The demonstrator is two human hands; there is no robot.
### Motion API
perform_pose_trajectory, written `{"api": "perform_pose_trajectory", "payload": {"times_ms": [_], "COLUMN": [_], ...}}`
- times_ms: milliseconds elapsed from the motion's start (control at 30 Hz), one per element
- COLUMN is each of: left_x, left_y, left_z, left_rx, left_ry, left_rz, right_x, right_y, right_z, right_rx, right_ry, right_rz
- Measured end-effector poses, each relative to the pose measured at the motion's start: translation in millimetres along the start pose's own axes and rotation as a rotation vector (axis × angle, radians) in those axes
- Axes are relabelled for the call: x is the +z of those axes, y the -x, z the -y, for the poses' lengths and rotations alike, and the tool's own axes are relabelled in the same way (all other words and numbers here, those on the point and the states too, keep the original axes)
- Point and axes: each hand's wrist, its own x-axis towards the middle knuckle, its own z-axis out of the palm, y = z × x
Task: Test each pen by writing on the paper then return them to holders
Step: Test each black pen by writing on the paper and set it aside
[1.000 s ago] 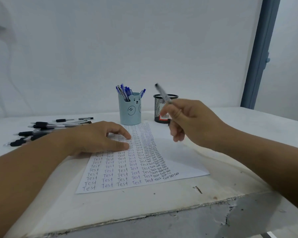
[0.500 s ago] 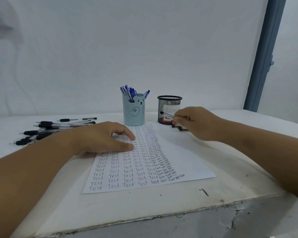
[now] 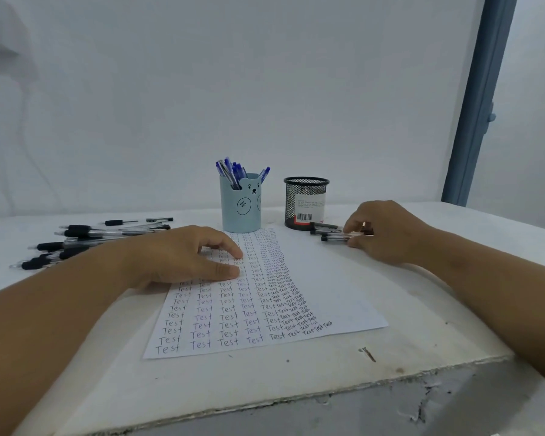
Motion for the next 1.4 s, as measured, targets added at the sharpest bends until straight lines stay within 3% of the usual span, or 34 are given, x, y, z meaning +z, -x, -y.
{"api": "perform_pose_trajectory", "payload": {"times_ms": [667, 867, 1067, 1267, 1400], "left_x": [-0.7, -2.0, -20.2, -57.0, -78.6], "left_y": [-0.2, -0.7, 7.6, 28.4, 42.7], "left_z": [-0.4, -1.1, -1.3, 17.9, 33.2], "left_rx": [-0.004, 0.083, 0.116, -0.044, -0.146], "left_ry": [0.001, 0.074, -0.005, -0.188, -0.229], "left_rz": [-0.03, -0.163, -0.309, -0.287, -0.16], "right_x": [-3.3, -1.0, 9.9, 35.0, 41.4], "right_y": [0.0, -0.7, -3.1, 3.1, 5.8], "right_z": [13.9, 68.3, 146.5, 173.5, 168.2], "right_rx": [0.133, -0.148, -0.319, -0.381, -0.376], "right_ry": [0.072, -0.088, -0.14, -0.14, -0.196], "right_rz": [0.072, 0.014, 0.149, 0.143, 0.113]}}
